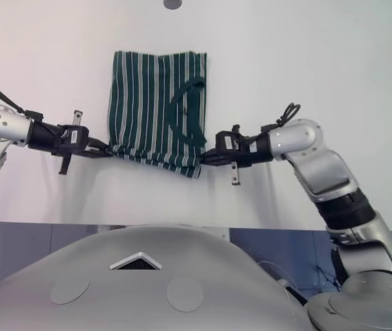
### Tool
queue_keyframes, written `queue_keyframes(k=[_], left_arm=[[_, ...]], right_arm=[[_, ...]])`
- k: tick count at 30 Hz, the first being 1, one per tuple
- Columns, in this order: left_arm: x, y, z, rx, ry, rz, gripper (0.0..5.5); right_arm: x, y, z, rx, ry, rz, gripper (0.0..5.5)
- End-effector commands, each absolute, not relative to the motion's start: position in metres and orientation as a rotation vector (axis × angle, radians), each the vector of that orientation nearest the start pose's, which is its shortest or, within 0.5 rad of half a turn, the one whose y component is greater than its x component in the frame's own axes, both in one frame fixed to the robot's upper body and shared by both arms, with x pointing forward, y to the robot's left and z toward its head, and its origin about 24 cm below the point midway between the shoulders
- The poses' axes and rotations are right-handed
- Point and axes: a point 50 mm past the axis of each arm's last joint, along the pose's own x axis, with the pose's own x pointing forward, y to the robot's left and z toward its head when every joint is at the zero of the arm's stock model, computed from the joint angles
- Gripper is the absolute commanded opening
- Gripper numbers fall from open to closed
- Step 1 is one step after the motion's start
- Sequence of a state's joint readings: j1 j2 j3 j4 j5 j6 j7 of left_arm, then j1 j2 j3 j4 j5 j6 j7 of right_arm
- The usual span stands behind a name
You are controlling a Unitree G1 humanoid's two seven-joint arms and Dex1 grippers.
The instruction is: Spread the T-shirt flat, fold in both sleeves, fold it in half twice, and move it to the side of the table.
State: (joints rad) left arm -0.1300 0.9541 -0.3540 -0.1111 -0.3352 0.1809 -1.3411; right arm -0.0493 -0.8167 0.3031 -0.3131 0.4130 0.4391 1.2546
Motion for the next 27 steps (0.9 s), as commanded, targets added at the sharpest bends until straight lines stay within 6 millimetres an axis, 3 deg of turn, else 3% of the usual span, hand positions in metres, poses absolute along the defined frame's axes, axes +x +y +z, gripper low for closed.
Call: queue_keyframes(k=[1,4,7,9,10,11,15,20,21,23,27], left_arm=[[0.261,0.197,0.103,0.309,0.458,-1.348,0.22],[0.305,0.199,0.113,0.286,0.404,-1.145,0.22],[0.328,0.201,0.106,0.358,0.443,-1.012,0.22],[0.34,0.197,0.1,0.365,0.451,-0.938,0.22],[0.345,0.193,0.098,0.355,0.441,-0.9,0.22],[0.351,0.189,0.096,0.343,0.428,-0.87,0.58],[0.368,0.173,0.092,0.246,0.383,-0.727,0.72],[0.377,0.184,0.088,0.187,0.353,-0.53,0.72],[0.379,0.19,0.089,0.171,0.338,-0.488,0.72],[0.38,0.193,0.089,0.121,0.339,-0.464,0.92],[0.385,0.184,0.086,0.174,0.34,-0.469,1.42]], right_arm=[[0.233,-0.165,0.1,0.001,0.501,1.41,0.0],[0.272,-0.16,0.107,0.147,0.503,1.253,0.0],[0.301,-0.153,0.095,0.14,0.581,1.109,0.0],[0.312,-0.15,0.085,0.123,0.622,1.035,0.0],[0.318,-0.15,0.08,0.124,0.634,0.989,0.35],[0.323,-0.151,0.075,0.125,0.642,0.948,0.55],[0.335,-0.161,0.058,0.148,0.665,0.762,1.18],[0.348,-0.192,0.059,-0.009,0.523,0.486,1.24],[0.348,-0.183,0.067,-0.051,0.442,0.532,1.24],[0.342,-0.147,0.081,-0.1,0.318,0.724,0.91],[0.337,-0.1,0.089,-0.115,0.254,0.919,0.2]])
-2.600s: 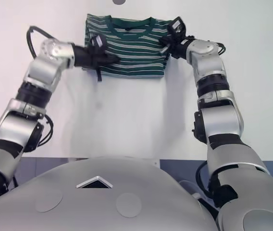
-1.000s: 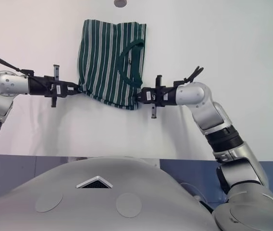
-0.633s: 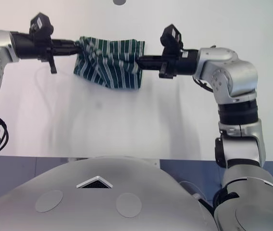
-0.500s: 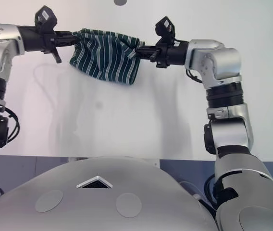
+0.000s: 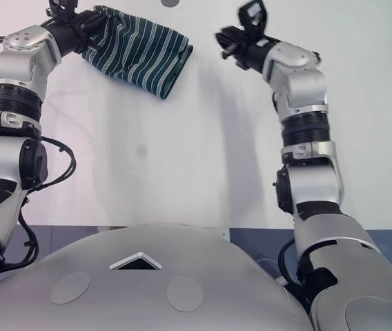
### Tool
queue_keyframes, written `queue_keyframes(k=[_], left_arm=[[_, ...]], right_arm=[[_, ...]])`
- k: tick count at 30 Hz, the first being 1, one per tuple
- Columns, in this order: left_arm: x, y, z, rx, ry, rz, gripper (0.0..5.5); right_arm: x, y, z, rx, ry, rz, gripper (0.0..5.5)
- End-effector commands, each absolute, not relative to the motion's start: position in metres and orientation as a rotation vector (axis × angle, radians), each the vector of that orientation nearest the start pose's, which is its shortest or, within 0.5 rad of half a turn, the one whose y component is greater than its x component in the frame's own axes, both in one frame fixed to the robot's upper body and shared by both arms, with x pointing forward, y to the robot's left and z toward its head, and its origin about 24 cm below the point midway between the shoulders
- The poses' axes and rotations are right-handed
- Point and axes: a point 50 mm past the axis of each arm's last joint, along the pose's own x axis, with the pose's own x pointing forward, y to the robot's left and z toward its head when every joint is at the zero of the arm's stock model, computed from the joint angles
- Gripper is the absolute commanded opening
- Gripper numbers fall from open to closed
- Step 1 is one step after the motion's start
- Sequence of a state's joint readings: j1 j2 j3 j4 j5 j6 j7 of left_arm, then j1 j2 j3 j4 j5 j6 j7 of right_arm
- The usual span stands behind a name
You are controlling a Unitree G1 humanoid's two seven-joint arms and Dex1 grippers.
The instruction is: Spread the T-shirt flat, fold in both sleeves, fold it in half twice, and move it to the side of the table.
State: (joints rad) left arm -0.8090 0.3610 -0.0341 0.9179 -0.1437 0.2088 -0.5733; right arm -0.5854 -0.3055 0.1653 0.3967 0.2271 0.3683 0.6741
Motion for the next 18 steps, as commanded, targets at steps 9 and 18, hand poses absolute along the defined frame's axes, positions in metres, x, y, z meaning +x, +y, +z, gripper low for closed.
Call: queue_keyframes(k=[9,18], left_arm=[[0.396,0.222,0.13,0.228,0.047,-0.192,1.24],[0.373,0.233,0.1,0.207,0.088,-0.212,1.06]], right_arm=[[0.344,-0.06,0.038,-0.125,0.561,0.932,0.0],[0.232,-0.206,0.002,-0.397,0.855,1.167,0.0]])
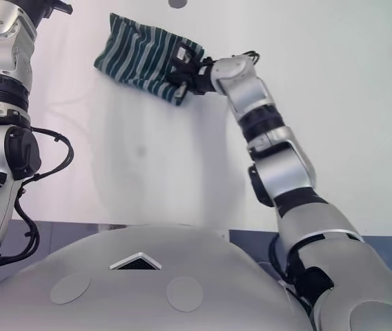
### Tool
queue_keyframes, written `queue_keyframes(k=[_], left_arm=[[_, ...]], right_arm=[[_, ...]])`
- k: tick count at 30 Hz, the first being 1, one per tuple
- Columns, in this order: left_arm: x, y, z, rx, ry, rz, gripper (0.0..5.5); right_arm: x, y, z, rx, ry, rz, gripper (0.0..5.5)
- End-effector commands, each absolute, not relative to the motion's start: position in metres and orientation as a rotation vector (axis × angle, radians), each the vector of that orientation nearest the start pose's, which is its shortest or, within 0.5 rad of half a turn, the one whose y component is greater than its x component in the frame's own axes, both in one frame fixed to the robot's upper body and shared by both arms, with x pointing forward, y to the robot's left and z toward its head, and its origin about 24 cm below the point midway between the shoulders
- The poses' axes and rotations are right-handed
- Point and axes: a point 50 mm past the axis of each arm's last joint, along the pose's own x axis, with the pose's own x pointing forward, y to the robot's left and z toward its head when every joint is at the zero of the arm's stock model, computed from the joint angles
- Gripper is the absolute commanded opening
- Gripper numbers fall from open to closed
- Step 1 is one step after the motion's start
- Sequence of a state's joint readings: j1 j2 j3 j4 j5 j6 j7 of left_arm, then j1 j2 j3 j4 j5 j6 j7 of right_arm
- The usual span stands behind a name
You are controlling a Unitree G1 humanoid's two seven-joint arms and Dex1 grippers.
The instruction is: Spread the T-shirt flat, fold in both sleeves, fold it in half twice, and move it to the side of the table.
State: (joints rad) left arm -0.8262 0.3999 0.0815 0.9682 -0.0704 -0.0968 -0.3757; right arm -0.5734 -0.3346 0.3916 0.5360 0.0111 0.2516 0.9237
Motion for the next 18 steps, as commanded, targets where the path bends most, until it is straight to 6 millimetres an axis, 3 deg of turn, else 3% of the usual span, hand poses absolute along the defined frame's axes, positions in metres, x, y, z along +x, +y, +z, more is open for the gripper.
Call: queue_keyframes(k=[1,3,5,7,8,11,13,16,18], left_arm=[[0.37,0.235,0.096,0.205,0.096,-0.205,1.06],[0.366,0.239,0.09,0.202,0.113,-0.192,1.06],[0.366,0.24,0.089,0.201,0.123,-0.186,1.06],[0.368,0.24,0.09,0.201,0.128,-0.189,1.06],[0.37,0.237,0.092,0.204,0.127,-0.198,1.06],[0.374,0.227,0.095,0.206,0.12,-0.235,1.06],[0.373,0.226,0.094,0.195,0.122,-0.242,1.06],[0.367,0.231,0.088,0.18,0.135,-0.234,1.06],[0.361,0.236,0.083,0.182,0.149,-0.226,1.06]], right_arm=[[0.225,-0.215,0.019,-0.379,0.823,1.175,0.0],[0.23,-0.215,0.055,-0.325,0.665,1.167,0.0],[0.241,-0.202,0.089,-0.237,0.49,1.185,0.0],[0.251,-0.182,0.11,-0.115,0.367,1.226,0.0],[0.256,-0.168,0.109,-0.063,0.35,1.247,0.0],[0.272,-0.139,0.065,-0.049,0.459,1.186,0.0],[0.281,-0.141,0.027,-0.148,0.588,1.018,0.0],[0.285,-0.179,-0.012,-0.255,0.727,0.686,0.0],[0.273,-0.226,-0.024,-0.237,0.785,0.444,0.0]])
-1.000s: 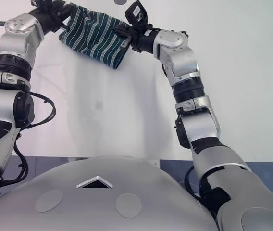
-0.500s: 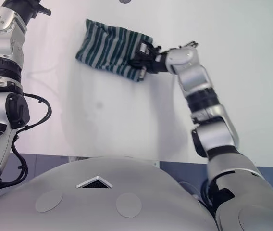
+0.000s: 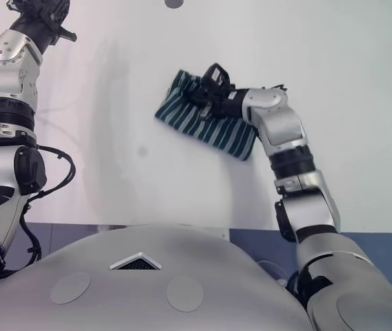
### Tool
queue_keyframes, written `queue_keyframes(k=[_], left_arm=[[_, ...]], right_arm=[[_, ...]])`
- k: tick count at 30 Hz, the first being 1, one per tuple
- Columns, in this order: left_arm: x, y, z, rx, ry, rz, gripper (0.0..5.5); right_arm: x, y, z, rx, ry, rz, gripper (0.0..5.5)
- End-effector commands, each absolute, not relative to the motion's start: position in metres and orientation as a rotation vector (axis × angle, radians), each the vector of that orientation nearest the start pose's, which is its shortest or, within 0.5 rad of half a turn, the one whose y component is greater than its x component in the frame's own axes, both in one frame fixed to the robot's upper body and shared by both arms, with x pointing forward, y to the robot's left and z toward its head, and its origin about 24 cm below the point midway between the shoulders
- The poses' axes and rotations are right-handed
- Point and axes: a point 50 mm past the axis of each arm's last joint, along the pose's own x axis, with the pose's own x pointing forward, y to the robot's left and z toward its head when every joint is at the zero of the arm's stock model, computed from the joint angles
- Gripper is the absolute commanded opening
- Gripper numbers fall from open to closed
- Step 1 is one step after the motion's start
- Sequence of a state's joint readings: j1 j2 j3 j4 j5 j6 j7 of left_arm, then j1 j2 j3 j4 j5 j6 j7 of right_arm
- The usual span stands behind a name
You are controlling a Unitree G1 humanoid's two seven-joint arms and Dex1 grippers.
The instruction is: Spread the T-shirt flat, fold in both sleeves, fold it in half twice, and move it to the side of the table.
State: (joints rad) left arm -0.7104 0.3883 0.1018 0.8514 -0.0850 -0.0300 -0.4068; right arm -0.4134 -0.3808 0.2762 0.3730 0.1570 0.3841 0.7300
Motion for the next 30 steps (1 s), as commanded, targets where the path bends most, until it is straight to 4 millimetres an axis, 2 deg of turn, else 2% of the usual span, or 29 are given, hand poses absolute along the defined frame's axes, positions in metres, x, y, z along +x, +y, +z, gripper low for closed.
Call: queue_keyframes(k=[1,2,5,7,8,10,12,14,16,18,20,21,23,24,27,29,30], left_arm=[[0.357,0.239,0.081,0.182,0.153,-0.217,1.06],[0.353,0.244,0.079,0.179,0.159,-0.202,1.06],[0.344,0.25,0.076,0.188,0.165,-0.176,1.06],[0.338,0.255,0.078,0.185,0.155,-0.156,1.06],[0.336,0.255,0.077,0.171,0.158,-0.15,1.06],[0.333,0.252,0.074,0.145,0.175,-0.152,1.06],[0.332,0.242,0.07,0.136,0.186,-0.179,1.06],[0.331,0.232,0.071,0.108,0.173,-0.208,1.06],[0.331,0.223,0.069,0.087,0.173,-0.206,1.06],[0.331,0.214,0.065,0.043,0.173,-0.199,1.06],[0.331,0.2,0.066,-0.006,0.151,-0.212,1.06],[0.33,0.193,0.064,-0.015,0.146,-0.218,0.87],[0.325,0.183,0.054,-0.073,0.155,-0.18,0.87],[0.321,0.18,0.049,-0.126,0.163,-0.154,0.64],[0.31,0.168,0.036,-0.175,0.183,-0.116,0.62],[0.307,0.16,0.032,-0.206,0.185,-0.104,0.25],[0.307,0.157,0.032,-0.229,0.18,-0.093,0.25]], right_arm=[[0.268,-0.242,-0.027,-0.235,0.802,0.364,0.0],[0.257,-0.27,-0.03,-0.23,0.826,0.237,0.0],[0.222,-0.331,-0.026,-0.28,0.869,-0.051,0.0],[0.219,-0.349,-0.011,-0.353,0.812,-0.185,0.0],[0.228,-0.349,0.0,-0.376,0.726,-0.217,0.0],[0.25,-0.334,0.029,-0.387,0.498,-0.214,0.0],[0.27,-0.315,0.069,-0.379,0.234,-0.211,0.0],[0.287,-0.29,0.113,-0.363,-0.023,-0.201,0.0],[0.299,-0.261,0.137,-0.296,-0.178,-0.188,0.0],[0.309,-0.228,0.133,-0.221,-0.2,-0.151,0.0],[0.31,-0.199,0.116,-0.141,-0.147,-0.114,0.0],[0.308,-0.192,0.107,-0.121,-0.113,-0.106,0.0],[0.301,-0.188,0.091,-0.097,-0.052,-0.105,0.0],[0.299,-0.185,0.087,-0.083,-0.027,-0.107,0.0],[0.297,-0.183,0.086,-0.123,-0.001,-0.074,0.0],[0.297,-0.187,0.088,-0.154,0.005,-0.058,0.0],[0.297,-0.19,0.088,-0.158,0.016,-0.055,0.0]])
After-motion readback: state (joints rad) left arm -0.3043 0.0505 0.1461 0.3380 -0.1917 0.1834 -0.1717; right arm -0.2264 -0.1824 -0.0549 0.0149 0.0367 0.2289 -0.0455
